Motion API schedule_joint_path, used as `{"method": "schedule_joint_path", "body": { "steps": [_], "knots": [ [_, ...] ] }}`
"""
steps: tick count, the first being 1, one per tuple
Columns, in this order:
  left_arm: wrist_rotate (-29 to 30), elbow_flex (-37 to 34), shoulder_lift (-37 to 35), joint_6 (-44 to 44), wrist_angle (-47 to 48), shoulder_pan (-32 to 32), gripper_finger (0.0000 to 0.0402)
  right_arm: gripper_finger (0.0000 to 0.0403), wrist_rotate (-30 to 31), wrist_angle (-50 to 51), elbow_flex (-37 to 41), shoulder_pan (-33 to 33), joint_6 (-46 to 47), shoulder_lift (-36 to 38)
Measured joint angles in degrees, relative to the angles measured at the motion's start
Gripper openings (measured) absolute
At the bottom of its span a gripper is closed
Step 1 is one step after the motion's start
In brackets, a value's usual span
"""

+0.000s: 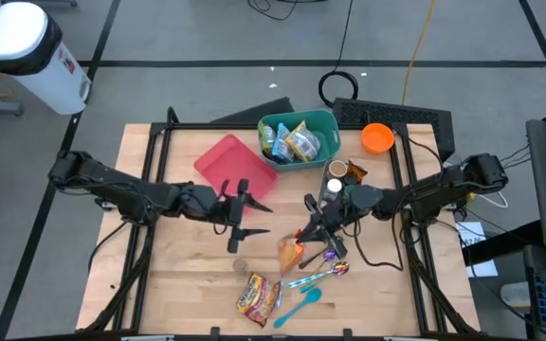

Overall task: Pick & Place Food Item
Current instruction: Put the orange noodle pack into the green bin

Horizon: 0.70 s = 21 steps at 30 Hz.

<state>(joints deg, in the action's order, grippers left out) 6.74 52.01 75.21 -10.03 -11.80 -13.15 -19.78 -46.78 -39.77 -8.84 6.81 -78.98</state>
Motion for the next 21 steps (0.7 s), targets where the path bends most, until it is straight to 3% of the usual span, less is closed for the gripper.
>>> {"method": "schedule_joint_path", "body": {
  "steps": [5,11,16,21],
  "knots": [
    [0.4,0.0,0.0,1.8,6.5,0.0,0.0244,0.0000,0.0,0.3,0.0,6.0,-0.4,1.8],
    [3.7,0.0,0.1,1.6,12.4,0.0,0.0244,0.0000,-1.3,2.7,-1.2,21.6,0.5,7.0],
    [5.6,0.0,0.1,-0.3,13.5,0.1,0.0244,0.0000,-9.7,22.0,-12.2,35.1,0.5,6.0],
    [6.8,0.0,0.1,-4.9,13.6,0.8,0.0244,0.0000,-12.1,53.3,-29.7,45.7,-12.2,0.0]
  ]
}}
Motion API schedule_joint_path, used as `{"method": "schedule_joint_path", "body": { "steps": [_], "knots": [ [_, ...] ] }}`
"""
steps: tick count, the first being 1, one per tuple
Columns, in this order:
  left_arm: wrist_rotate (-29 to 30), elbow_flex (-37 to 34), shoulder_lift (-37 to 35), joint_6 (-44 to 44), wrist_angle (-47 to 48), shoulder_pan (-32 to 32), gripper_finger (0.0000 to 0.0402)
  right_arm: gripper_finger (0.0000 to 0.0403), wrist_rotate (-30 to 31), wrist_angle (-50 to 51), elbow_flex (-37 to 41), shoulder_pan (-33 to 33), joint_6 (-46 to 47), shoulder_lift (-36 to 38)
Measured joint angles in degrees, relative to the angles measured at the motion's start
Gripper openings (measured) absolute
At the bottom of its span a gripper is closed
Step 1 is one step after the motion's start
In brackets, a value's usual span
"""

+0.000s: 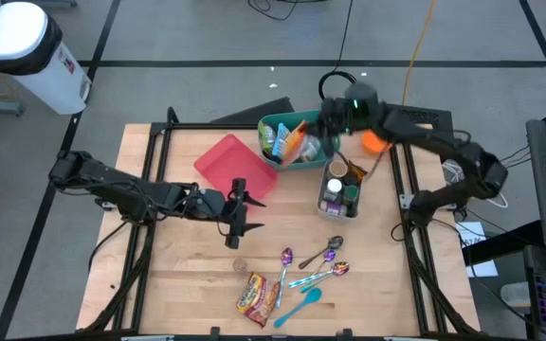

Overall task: Pick & Place Food Item
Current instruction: Put the orange noodle pack into the green bin

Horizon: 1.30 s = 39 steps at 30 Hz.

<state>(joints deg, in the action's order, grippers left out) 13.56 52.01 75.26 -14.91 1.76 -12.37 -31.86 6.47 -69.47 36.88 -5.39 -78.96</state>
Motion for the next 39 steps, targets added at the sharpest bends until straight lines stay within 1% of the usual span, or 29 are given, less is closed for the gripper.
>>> {"method": "schedule_joint_path", "body": {
  "steps": [2,3,5,8,9,12,14,19,21,24,27,29,31,33,36,39],
  "knots": [
    [0.8,0.0,0.0,-1.6,0.0,0.6,0.0244,0.0000,0.1,9.7,-5.6,3.9,-6.3,-3.0],
    [1.6,0.0,0.0,-2.0,0.1,1.0,0.0244,0.0000,-0.1,12.9,-7.5,5.7,-8.8,-4.4],
    [3.9,0.0,0.0,-2.8,0.0,1.9,0.0244,0.0000,-3.0,17.2,-10.1,8.8,-12.2,-7.2],
    [6.8,0.0,0.0,-3.0,-0.2,3.8,0.0244,0.0000,-6.8,20.0,-10.7,11.8,-15.3,-10.4],
    [7.4,0.0,0.0,-2.7,-0.2,4.5,0.0244,0.0000,-6.7,20.6,-10.7,12.5,-16.9,-11.2],
    [7.5,0.0,0.0,-0.9,-0.2,6.6,0.0244,0.0000,-2.6,23.7,-10.8,13.4,-22.1,-13.4],
    [7.5,0.0,0.0,0.2,-0.2,7.7,0.0244,0.0000,-1.1,26.9,-10.8,13.8,-24.9,-14.3],
    [7.5,0.0,0.0,2.5,0.2,9.5,0.0244,0.0000,-0.9,35.5,-10.7,13.8,-29.6,-14.6],
    [7.5,0.0,0.0,2.6,0.2,9.9,0.0244,0.0000,-0.9,36.7,-10.7,13.6,-29.9,-14.6],
    [7.5,0.0,0.0,2.6,0.2,10.3,0.0244,0.0000,-0.9,32.7,-9.5,12.4,-29.7,-14.7],
    [7.5,0.0,0.0,2.7,0.2,10.5,0.0244,0.0000,-0.5,24.3,-6.6,10.7,-28.6,-15.0],
    [7.5,0.0,0.0,3.0,0.2,10.5,0.0244,0.0000,1.5,17.4,-4.3,9.4,-27.3,-15.3],
    [7.4,0.0,0.0,3.2,0.2,10.5,0.0244,0.0001,5.0,10.1,-1.9,8.0,-26.6,-15.9],
    [7.3,0.0,0.0,3.2,0.2,10.5,0.0244,0.0006,7.8,4.9,0.9,6.9,-25.4,-16.0],
    [7.3,0.0,0.0,3.4,0.1,10.5,0.0244,0.0030,9.7,-3.1,4.5,5.3,-24.4,-15.9],
    [7.3,0.0,0.0,3.5,-0.2,10.5,0.0244,0.0074,9.6,-6.6,6.9,4.4,-21.9,-15.9]
  ]
}}
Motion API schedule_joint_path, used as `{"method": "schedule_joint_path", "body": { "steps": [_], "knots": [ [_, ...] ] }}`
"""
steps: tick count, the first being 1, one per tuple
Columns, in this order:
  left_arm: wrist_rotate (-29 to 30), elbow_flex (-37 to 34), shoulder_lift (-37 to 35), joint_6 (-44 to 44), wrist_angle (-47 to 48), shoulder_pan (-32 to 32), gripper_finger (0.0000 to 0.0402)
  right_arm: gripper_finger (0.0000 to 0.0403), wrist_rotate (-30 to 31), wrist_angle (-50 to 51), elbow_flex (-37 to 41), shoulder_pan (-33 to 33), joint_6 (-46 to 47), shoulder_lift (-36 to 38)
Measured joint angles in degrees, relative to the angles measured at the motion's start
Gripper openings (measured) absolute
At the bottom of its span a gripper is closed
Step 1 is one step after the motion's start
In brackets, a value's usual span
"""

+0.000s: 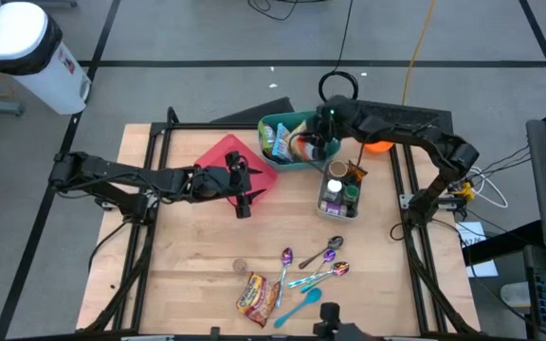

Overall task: Pick & Place Food Item
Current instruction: Put the orange noodle pack into the green bin, then put the brown spice bottle into the gray bin

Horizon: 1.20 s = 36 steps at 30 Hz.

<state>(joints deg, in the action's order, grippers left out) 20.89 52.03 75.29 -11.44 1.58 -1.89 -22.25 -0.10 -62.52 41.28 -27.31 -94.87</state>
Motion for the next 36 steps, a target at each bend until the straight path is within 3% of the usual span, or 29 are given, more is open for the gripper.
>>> {"method": "schedule_joint_path", "body": {
  "steps": [10,15,18,22,29,32,36],
  "knots": [
    [0.0,0.0,0.0,1.5,-0.2,0.0,0.0244,0.0257,5.7,-1.8,0.7,-1.9,10.7,4.0],
    [0.0,0.0,0.0,2.2,-0.4,0.0,0.0244,0.0313,5.5,-0.6,0.7,-3.9,15.1,9.3],
    [0.0,0.0,0.0,3.9,-0.1,0.0,0.0244,0.0326,5.1,0.7,0.7,-6.2,18.4,13.0],
    [-2.3,0.0,0.0,5.8,0.2,0.0,0.0244,0.0328,-0.5,4.9,0.7,-10.5,21.3,17.7],
    [-16.7,0.0,0.0,9.8,1.9,-0.2,0.0244,0.0316,-4.9,13.6,0.8,-22.6,22.3,21.3],
    [-22.6,0.0,0.0,11.6,3.9,-0.7,0.0244,0.0312,-4.7,11.7,3.3,-28.8,22.4,21.4],
    [-23.9,0.0,0.1,13.3,6.6,-2.5,0.0244,0.0309,-4.5,3.9,9.4,-35.9,23.1,21.3]
  ]
}}
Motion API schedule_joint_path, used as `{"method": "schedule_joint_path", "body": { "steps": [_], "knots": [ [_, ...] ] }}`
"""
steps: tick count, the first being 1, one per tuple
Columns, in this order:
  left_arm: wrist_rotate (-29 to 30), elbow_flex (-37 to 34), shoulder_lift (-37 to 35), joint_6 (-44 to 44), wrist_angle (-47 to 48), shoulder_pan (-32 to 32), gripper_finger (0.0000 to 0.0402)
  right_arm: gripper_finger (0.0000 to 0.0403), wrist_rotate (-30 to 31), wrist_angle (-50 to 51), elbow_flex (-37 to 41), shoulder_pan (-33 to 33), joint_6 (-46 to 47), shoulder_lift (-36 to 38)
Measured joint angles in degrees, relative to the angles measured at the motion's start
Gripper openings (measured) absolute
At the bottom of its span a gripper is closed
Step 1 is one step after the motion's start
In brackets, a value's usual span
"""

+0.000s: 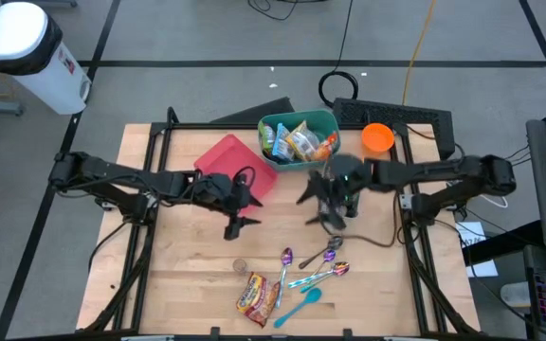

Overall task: Pick & Place Food Item
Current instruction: Put the brown spice bottle into the gray bin

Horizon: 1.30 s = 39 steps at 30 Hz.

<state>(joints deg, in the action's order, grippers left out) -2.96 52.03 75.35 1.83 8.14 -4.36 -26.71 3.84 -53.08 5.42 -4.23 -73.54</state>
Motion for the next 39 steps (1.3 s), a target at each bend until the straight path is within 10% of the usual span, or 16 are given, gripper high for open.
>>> {"method": "schedule_joint_path", "body": {
  "steps": [14,39],
  "knots": [
    [-0.1,0.0,2.0,2.9,1.8,-5.3,0.0244,0.0308,17.8,-7.3,10.9,-12.0,8.2,0.0],
    [0.5,-0.1,15.9,7.2,11.2,-20.6,0.0244,0.0308,19.2,-9.4,10.9,-12.3,9.7,0.0]
  ]
}}
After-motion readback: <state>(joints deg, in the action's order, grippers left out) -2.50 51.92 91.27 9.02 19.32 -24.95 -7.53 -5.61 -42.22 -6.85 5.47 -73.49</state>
